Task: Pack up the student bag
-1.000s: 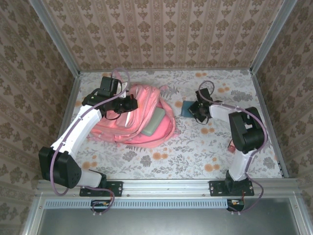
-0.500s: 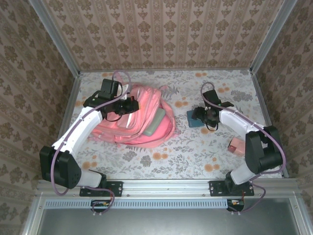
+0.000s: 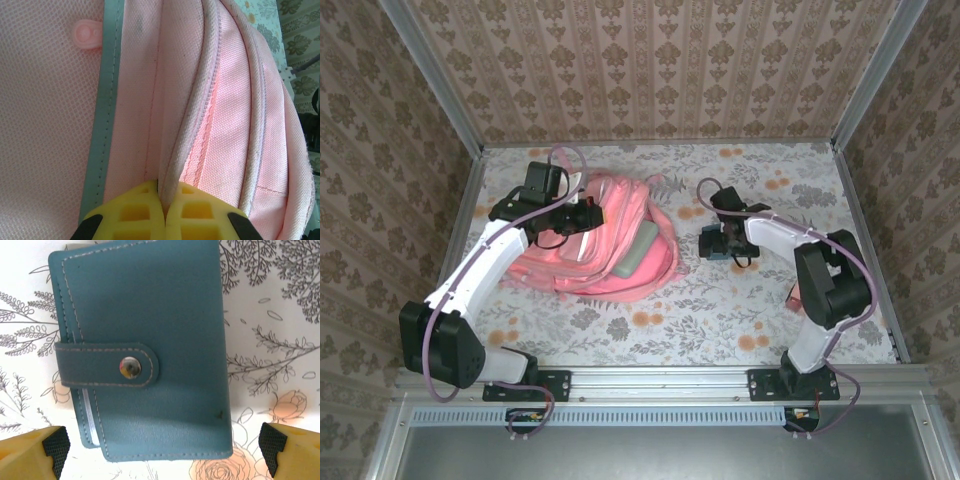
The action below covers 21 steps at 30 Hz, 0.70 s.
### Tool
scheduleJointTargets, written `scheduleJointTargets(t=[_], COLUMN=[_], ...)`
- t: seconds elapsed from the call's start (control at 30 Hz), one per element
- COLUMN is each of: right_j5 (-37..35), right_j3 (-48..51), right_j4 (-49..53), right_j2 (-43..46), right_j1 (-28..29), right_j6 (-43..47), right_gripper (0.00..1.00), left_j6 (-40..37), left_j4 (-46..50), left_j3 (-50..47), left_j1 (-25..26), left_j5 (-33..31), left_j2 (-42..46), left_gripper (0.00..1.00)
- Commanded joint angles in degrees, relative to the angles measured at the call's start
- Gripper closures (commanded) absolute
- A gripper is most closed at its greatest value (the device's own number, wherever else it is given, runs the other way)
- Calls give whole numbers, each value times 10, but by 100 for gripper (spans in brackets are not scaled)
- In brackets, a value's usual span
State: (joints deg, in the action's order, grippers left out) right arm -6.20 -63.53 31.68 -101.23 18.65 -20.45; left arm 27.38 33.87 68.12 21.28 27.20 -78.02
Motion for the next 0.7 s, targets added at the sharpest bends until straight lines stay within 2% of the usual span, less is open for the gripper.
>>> scheduleJointTargets(t=[0.0,0.3,0.53,0.67], right_j5=[-28,-24,2,13], right_j3=[-39,-48,-25,-9], right_j4=[32,21,12,12], right_j2=[-47,-84,-48,-10], right_j1=[4,8,9,13], right_j6=[25,26,14,3], right_gripper=[0,1,25,29], left_j6=[1,-1,-2,1], left_j4=[24,44,44,41], left_j3=[25,59,59,58], left_j1=[-2,4,6,7], left_j5=[9,1,0,0], left_j2=[11,-9,-7,-3], left_gripper=[100,100,100,100])
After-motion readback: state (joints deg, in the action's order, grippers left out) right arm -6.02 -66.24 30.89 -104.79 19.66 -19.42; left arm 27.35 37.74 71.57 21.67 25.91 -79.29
